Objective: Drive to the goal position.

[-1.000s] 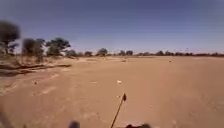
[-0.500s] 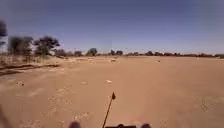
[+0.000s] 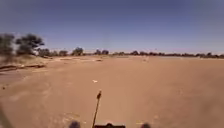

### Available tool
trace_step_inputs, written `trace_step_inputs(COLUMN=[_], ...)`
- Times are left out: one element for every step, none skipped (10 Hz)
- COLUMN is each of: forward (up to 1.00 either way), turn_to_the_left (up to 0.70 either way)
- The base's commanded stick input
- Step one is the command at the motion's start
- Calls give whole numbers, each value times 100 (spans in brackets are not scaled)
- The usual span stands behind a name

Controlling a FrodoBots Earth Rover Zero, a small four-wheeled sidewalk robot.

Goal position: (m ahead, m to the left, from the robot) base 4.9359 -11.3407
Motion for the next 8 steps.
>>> trace_step_inputs(forward=[0,40,88,100,100,100,100,100], turn_to_the_left=[-45,-38,-29,-27,-27,-27,-27,-27])
